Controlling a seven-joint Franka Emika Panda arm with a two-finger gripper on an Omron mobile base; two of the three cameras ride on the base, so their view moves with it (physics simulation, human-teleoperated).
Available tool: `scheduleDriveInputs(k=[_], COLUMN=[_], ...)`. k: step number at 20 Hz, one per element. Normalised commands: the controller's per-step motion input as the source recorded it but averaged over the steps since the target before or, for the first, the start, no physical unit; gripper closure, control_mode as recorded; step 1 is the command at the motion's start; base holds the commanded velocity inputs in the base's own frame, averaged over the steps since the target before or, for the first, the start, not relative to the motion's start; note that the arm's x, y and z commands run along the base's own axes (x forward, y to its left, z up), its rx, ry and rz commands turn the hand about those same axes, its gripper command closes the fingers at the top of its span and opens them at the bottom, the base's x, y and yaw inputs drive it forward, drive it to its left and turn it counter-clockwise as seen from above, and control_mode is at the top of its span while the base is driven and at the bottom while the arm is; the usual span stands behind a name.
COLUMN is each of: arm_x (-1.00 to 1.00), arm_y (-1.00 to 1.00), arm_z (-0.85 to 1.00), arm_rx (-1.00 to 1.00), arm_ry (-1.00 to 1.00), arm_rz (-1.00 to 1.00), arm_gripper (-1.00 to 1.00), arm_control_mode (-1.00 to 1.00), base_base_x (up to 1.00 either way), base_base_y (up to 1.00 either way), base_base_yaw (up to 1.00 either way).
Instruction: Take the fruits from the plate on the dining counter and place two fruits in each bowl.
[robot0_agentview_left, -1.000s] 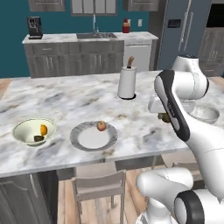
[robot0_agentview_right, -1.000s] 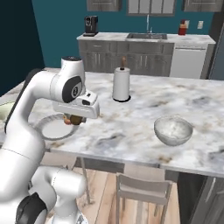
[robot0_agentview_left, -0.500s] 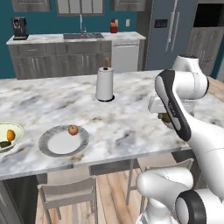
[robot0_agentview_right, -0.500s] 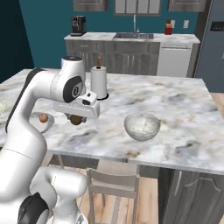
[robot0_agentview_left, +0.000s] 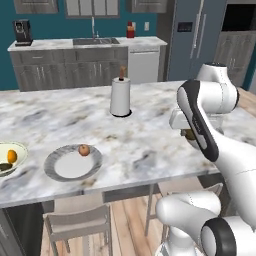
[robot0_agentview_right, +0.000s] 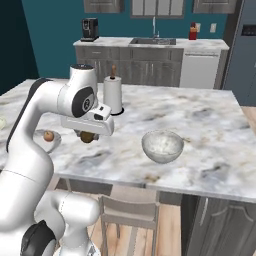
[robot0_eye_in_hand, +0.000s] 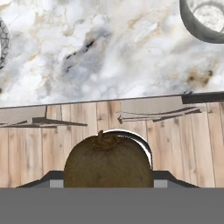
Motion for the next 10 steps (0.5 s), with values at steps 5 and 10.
scheduleDriveInputs(k=[5, 10], arm_x=[0.00, 0.00], arm_y=[0.00, 0.00], arm_z=[0.00, 0.00], arm_rx=[0.00, 0.00], arm_ry=[0.00, 0.00], arm_rz=[0.00, 0.00], arm_gripper=[1.00, 1.00], arm_control_mode=[1.00, 1.00], base_base_x=[0.42, 0.54], base_base_y=[0.05, 0.09], base_base_yaw=[0.00, 0.00])
